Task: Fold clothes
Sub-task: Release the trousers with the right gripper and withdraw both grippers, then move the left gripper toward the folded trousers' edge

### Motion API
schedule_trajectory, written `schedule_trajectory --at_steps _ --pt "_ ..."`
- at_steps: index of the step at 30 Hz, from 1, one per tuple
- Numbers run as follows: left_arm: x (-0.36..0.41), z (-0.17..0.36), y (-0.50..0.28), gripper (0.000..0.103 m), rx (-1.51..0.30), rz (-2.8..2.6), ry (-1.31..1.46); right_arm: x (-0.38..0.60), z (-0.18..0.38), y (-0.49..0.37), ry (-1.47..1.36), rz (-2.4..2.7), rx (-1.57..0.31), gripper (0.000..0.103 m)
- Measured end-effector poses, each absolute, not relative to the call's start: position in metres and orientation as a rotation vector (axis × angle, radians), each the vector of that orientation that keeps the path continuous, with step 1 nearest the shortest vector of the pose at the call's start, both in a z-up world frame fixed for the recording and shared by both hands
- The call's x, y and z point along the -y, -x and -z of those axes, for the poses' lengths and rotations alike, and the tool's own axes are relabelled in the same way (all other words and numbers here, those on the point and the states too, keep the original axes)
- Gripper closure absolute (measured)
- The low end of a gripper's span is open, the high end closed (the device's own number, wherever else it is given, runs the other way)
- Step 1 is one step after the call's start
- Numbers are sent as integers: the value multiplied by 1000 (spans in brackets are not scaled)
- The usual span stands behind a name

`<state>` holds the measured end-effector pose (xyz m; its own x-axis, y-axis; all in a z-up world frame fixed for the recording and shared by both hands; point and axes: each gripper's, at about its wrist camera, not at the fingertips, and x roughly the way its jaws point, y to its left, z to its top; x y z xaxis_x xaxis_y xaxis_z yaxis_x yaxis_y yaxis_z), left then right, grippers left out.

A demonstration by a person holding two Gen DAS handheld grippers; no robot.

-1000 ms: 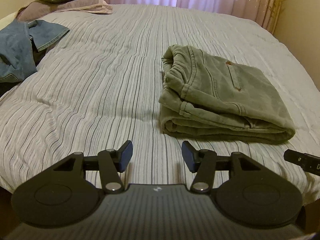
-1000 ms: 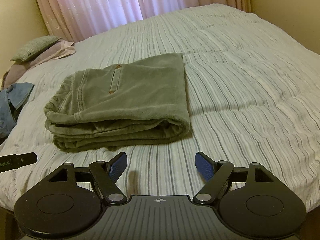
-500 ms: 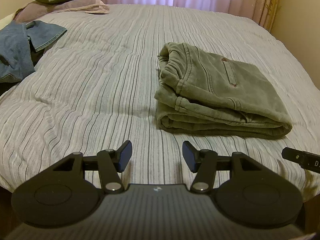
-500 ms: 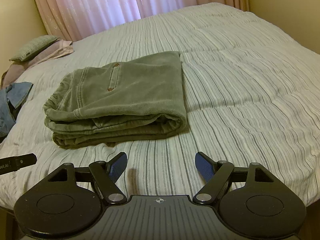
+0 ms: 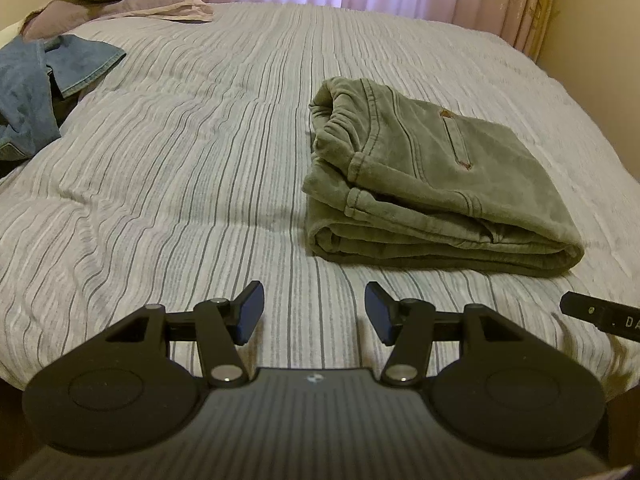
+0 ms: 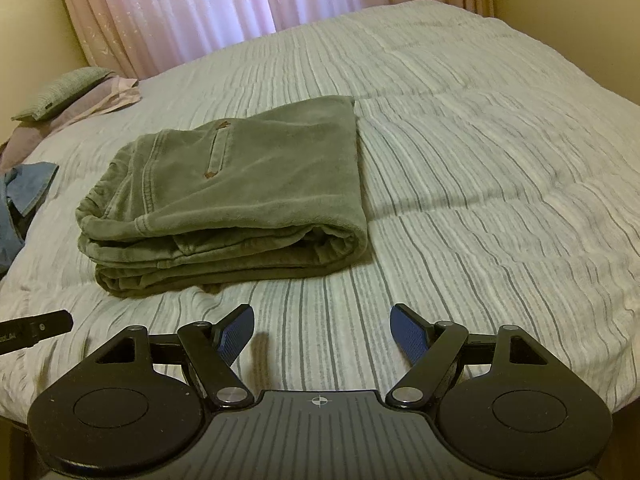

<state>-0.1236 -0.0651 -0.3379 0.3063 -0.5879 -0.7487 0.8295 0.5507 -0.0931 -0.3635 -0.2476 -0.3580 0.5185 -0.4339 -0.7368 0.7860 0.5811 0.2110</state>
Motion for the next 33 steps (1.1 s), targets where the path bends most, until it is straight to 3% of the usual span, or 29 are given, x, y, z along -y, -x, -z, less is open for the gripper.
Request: schedule_trajectory --at_steps 9,16,25,33 --pt "66 337 90 57 -790 1045 -220 275 357 370 -612 824 -615 25" --pt "106 308 43 60 -686 1141 -153 324 329 370 -650 905 -375 25" --pt "178 232 22 65 -823 1132 -285 366 291 307 -782 899 -604 25" --pt "186 131 23 65 -874 1058 -304 375 203 306 -887 822 -651 25"
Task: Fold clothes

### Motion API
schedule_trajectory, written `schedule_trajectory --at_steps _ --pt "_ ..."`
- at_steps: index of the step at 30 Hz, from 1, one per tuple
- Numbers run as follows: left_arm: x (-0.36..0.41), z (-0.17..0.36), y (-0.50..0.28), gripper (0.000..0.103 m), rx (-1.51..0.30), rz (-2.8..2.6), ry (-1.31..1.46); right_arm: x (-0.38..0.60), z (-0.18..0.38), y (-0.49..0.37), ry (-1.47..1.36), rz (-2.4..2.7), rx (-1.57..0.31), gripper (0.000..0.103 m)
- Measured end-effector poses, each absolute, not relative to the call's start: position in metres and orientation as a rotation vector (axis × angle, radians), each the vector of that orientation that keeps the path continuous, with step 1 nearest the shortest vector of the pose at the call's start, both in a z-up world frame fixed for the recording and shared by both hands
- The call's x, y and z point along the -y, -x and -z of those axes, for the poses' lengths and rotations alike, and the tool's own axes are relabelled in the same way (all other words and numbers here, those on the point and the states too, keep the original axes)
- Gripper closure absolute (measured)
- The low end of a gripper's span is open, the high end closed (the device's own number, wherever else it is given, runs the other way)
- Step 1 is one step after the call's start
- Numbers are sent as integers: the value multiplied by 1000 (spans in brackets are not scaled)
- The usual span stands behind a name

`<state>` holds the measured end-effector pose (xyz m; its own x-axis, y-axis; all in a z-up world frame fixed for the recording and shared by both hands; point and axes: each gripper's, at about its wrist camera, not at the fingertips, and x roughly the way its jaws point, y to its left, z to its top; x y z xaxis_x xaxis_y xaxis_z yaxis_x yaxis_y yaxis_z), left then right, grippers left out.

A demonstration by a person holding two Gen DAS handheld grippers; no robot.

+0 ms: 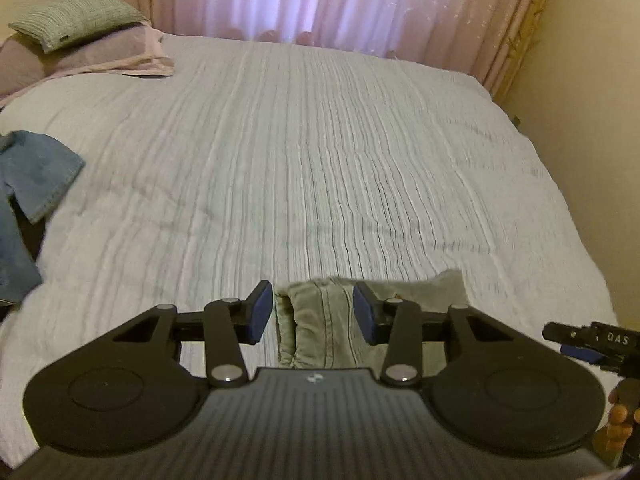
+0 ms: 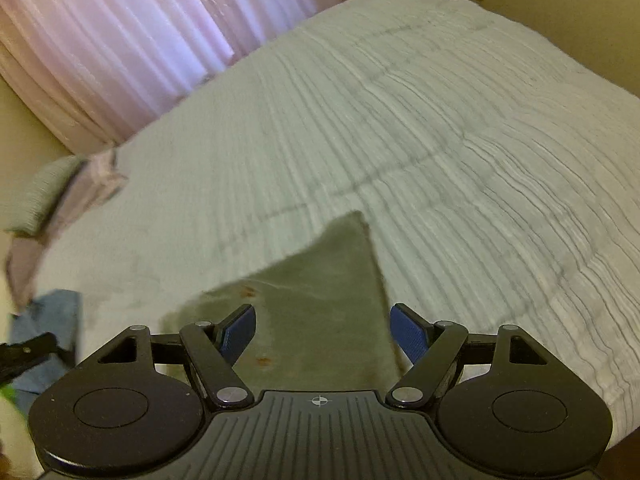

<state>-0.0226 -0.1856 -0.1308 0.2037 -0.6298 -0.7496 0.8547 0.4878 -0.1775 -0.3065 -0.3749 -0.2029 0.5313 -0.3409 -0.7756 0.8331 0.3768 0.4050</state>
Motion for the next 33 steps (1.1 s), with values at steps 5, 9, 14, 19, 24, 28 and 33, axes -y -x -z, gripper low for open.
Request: schedule_trajectory --at_steps 5,9,14,19,24,28,33 --pt "190 119 -13 65 -885 1179 -334 368 180 307 -1035 900 -588 26" --pt "211 131 -58 66 -955 1339 -395 339 189 307 -1240 1068 -429 26" --pt "237 153 -90 65 -998 1485 -511 294 219 295 -1443 1158 -294 26" --pt "255 187 -100 65 -1042 1541 -566 262 260 291 -1582 1210 -148 46" --pt "271 220 -104 65 -1106 1575 -614 244 302 297 -1720 1204 22 47" --pt "282 237 -104 65 -1100 1598 -691 233 330 295 -1761 1190 106 61" --pt "300 255 -105 64 -1097 1635 -759 218 354 289 -1806 1207 168 61"
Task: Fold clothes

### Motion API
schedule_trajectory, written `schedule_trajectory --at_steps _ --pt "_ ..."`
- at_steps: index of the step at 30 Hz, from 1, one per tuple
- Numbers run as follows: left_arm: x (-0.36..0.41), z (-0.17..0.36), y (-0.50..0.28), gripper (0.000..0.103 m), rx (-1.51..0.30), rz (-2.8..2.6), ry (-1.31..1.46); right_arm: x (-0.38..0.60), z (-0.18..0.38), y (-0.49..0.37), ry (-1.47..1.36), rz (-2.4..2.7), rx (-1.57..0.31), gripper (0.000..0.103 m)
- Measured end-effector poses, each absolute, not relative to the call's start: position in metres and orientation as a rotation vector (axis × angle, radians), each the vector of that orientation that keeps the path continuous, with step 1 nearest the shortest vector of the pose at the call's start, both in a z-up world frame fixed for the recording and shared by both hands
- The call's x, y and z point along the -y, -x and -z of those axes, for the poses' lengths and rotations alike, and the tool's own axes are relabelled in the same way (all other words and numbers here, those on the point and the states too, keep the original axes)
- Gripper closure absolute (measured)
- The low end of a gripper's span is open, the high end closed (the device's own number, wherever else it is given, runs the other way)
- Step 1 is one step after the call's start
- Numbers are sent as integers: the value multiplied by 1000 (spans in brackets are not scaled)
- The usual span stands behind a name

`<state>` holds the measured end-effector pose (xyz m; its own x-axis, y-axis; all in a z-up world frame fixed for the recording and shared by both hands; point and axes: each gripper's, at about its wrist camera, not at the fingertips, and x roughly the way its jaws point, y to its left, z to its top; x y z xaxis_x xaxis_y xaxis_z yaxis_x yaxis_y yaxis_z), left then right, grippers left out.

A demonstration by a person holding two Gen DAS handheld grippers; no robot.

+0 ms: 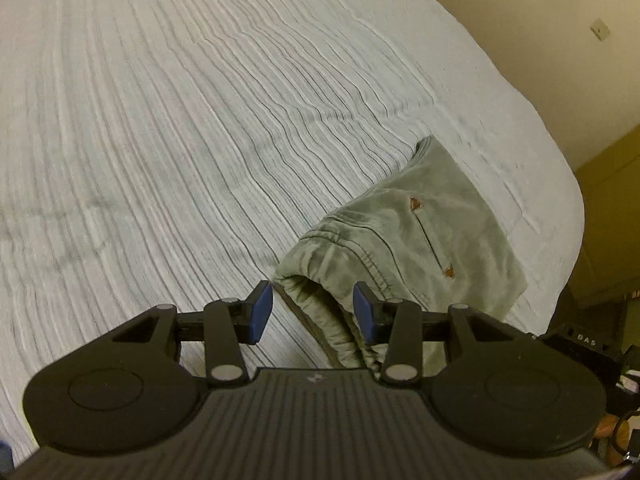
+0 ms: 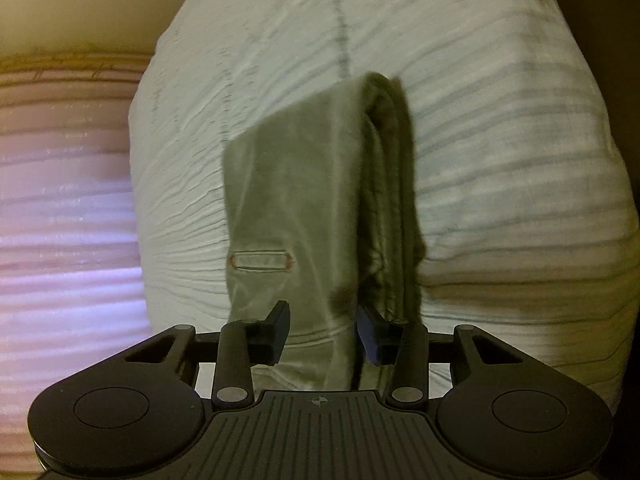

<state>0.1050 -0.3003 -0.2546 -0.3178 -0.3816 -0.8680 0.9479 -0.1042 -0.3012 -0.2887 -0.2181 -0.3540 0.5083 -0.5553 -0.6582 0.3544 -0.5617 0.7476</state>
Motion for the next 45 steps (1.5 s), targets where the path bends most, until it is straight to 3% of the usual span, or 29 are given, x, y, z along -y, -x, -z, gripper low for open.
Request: schedule_trajectory --at_steps 5,9,14,19,28,32,34,35,38,39,41,42,43,45 --pt "330 268 -109 64 -1081 1691 -823 204 369 285 -1811 1188 243 63" --pt "357 272 -103 63 -1041 1752 -879 201 373 285 -1760 1180 310 74" --pt "386 275 -91 60 -999 1849 -958 200 375 285 -1760 1185 332 74" --pt "413 292 -75 51 -1050 1962 -1041 208 390 276 -1783 1152 279 74" --pt "471 364 -73 44 -1518 1933 -1034 207 402 282 -1778 1112 273 78" --pt "476 387 -77 61 -1732 1882 -937 208 405 282 -1773 1099 278 78" --pt "475 385 -78 76 -1728 1894 -908 209 405 283 -1763 1104 258 93" --pt "473 380 -77 78 -1702 1906 -903 209 404 284 -1754 1110 237 96" --pt "466 362 -70 82 -1548 1961 -927 208 389 280 -1687 1152 169 98" --pt "464 354 -66 90 -1459 1991 -952 206 381 278 -1653 1169 139 99" --pt "458 338 -55 96 -1185 2070 -1032 202 370 275 -1596 1198 91 99" --pt "453 331 -47 103 -1018 2097 -1077 200 368 273 -1575 1215 57 99" --pt "451 328 -45 103 -921 2080 -1097 199 375 270 -1575 1236 5 99" --pt "457 330 -49 103 -964 2065 -1126 198 386 271 -1606 1250 -39 99"
